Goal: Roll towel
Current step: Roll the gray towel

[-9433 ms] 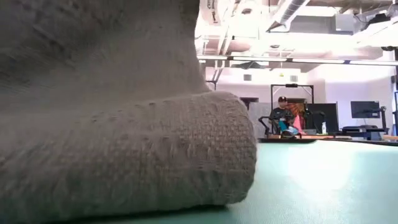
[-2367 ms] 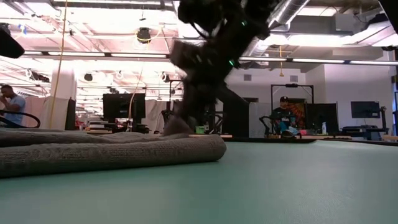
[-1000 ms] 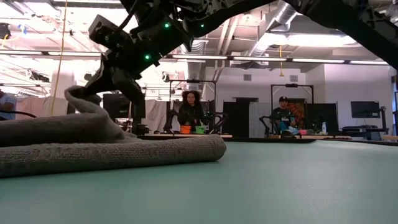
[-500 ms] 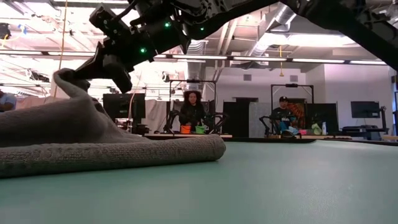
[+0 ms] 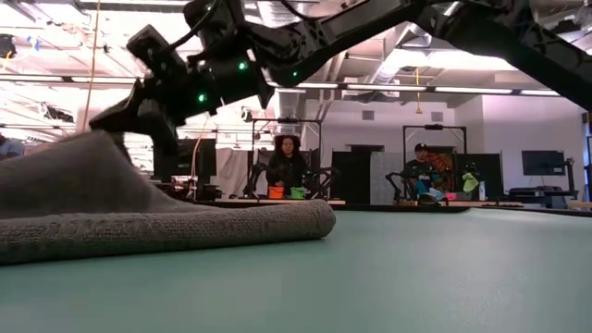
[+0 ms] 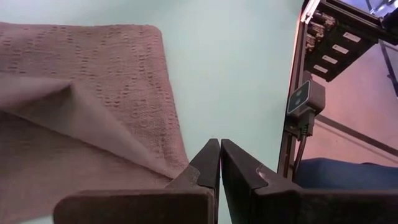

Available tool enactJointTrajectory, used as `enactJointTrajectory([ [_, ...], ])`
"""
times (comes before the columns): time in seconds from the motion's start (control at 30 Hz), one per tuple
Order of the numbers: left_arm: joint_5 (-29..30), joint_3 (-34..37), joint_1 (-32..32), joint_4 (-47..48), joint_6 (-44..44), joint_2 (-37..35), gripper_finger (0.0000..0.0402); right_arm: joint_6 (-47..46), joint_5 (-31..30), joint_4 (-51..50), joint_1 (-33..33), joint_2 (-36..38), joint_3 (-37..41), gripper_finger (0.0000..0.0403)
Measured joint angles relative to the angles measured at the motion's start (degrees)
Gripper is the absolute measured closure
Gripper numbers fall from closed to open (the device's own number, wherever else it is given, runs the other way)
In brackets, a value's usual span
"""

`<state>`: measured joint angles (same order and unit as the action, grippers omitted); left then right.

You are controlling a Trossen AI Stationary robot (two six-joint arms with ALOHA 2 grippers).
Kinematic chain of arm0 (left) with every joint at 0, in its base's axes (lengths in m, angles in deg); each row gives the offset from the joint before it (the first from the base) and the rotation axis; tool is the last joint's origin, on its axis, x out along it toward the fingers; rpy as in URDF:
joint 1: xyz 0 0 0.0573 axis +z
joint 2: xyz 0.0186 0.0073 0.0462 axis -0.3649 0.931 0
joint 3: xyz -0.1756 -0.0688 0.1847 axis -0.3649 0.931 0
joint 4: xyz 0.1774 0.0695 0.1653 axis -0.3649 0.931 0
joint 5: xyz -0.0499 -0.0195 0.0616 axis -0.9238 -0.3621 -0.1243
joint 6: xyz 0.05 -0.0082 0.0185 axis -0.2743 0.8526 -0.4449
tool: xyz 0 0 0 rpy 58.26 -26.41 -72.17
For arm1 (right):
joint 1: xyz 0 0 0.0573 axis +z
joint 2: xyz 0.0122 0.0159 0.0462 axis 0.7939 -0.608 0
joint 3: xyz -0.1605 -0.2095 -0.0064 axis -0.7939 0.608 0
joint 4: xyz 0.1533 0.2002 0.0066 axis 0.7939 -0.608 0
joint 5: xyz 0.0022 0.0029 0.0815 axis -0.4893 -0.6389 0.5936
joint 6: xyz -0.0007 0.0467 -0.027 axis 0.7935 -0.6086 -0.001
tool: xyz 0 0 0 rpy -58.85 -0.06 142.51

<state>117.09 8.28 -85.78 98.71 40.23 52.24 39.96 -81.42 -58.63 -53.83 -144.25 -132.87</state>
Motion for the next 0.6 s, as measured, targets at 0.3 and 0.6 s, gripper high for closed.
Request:
enactJointTrajectory([
  [0.3, 2.45, 0.0, 0.0, 1.11, 0.5, 0.0, 0.04, -0.14, -2.77, 1.33, 0.0, 0.3, 0.01, 0.0298],
  [0.6, 1.27, 0.0, 4.11, 19.81, 12.6, 0.0, 0.0401, 0.03, -7.46, -40.03, 3.2, 16.15, -0.04, 0.0255],
])
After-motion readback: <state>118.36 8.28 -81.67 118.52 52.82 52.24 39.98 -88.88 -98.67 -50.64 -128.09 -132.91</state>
